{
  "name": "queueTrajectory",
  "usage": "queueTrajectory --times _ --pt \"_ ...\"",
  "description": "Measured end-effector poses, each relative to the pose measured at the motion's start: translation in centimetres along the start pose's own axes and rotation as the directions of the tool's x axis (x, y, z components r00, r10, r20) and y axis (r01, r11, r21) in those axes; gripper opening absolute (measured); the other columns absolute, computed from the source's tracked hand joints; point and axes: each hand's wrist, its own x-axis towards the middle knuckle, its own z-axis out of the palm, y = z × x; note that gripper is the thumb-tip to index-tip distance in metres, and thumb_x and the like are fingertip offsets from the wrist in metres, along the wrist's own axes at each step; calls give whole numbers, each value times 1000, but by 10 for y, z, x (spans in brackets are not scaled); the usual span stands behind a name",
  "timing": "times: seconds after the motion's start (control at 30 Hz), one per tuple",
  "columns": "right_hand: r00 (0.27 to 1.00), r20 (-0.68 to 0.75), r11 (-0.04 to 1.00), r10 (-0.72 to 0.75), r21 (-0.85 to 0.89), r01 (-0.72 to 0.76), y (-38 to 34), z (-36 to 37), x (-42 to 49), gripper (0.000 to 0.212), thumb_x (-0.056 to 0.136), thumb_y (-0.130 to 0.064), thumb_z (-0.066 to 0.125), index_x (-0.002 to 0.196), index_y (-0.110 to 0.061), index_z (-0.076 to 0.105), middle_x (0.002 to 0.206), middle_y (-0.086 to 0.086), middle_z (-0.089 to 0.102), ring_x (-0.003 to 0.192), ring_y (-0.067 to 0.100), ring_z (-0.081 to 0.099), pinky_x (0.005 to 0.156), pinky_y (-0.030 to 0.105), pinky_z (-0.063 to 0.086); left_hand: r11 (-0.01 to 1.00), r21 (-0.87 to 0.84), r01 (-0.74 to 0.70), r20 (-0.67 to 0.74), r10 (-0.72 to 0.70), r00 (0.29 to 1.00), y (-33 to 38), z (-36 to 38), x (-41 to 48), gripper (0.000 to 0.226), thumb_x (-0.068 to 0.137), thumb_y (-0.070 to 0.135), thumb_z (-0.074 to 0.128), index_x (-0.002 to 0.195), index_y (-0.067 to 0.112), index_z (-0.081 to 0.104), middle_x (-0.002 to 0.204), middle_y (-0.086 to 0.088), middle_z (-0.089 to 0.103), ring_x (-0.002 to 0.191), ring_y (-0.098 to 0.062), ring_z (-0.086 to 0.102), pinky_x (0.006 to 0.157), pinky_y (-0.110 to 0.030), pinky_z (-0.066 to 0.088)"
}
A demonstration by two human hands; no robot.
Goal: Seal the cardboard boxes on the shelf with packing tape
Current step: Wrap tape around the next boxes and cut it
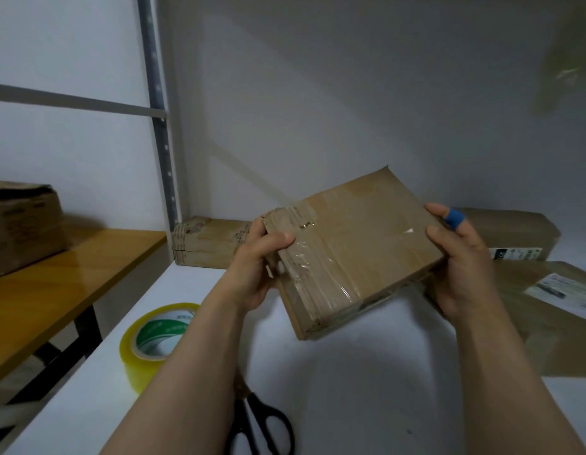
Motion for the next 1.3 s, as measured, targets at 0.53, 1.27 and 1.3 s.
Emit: queueTrajectory --times 0.53,1.27,1.3 --pt "998 35 994 -48 103 44 3 11 2 31 87 -12 59 116 -22 62 92 -3 67 90 17 61 82 36 49 979 -73 193 -200 -204 958 0 0 5 36 92 33 61 62 18 74 63 -1 69 49 -16 66 65 -32 45" --pt "973 204 992 107 -87 -90 -1 22 -13 46 71 -64 68 111 -42 73 127 -4 70 126 19 60 112 54 41 838 -254 483 -101 -519 849 -13 -14 10 48 88 52 56 59 16 69 65 -2 67 57 -22 65 74 -35 44" --pt "975 188 990 115 -97 -98 0 22 -12 42 76 -63 64 112 -43 72 128 -5 70 127 20 59 113 57 38 841 -239 485 -101 -518 849 -11 -13 10 46 86 55 58 65 17 72 73 -1 69 66 -22 67 78 -36 46"
